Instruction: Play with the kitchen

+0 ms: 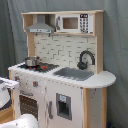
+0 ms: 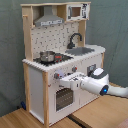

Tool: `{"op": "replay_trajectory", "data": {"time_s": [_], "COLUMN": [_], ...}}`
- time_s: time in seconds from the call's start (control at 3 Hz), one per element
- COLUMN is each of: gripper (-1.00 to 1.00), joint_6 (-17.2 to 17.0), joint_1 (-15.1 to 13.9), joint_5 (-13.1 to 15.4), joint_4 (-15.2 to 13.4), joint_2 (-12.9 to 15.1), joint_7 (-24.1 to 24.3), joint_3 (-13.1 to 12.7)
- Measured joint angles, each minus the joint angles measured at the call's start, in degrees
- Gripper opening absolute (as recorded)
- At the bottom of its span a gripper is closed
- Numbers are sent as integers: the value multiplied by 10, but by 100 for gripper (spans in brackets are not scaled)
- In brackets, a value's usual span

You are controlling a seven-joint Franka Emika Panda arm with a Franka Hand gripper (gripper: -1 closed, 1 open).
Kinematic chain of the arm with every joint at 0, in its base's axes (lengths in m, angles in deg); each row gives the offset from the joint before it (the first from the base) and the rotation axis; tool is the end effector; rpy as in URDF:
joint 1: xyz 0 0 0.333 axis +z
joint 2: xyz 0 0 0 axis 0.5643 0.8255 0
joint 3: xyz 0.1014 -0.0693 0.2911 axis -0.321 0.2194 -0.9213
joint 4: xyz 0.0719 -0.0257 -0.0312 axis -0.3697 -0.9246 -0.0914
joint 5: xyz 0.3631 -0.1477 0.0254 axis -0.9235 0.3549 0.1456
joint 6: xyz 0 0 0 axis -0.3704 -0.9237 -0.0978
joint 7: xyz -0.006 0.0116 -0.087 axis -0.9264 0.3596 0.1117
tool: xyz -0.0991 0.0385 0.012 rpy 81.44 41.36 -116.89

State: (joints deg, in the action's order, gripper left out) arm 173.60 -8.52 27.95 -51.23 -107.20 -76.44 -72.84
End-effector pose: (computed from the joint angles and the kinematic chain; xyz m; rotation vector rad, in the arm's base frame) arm 0.2901 0.5112 0.3453 0.5616 1.4971 0.7148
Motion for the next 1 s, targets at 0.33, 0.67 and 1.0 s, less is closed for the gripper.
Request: {"op": "replay_trajectory", "data": {"time_s": [0.33, 0.67, 1.0], "gripper": [100, 100, 100], "joint_6": [0, -3, -25], "joint_1": [-40, -80, -113], "joint_5": [0, -4, -4], "joint_4": [38, 81, 118], "joint_2": [0, 0, 0], "joint_7": [12, 21, 34], "joint_3": [-12, -16, -29]}}
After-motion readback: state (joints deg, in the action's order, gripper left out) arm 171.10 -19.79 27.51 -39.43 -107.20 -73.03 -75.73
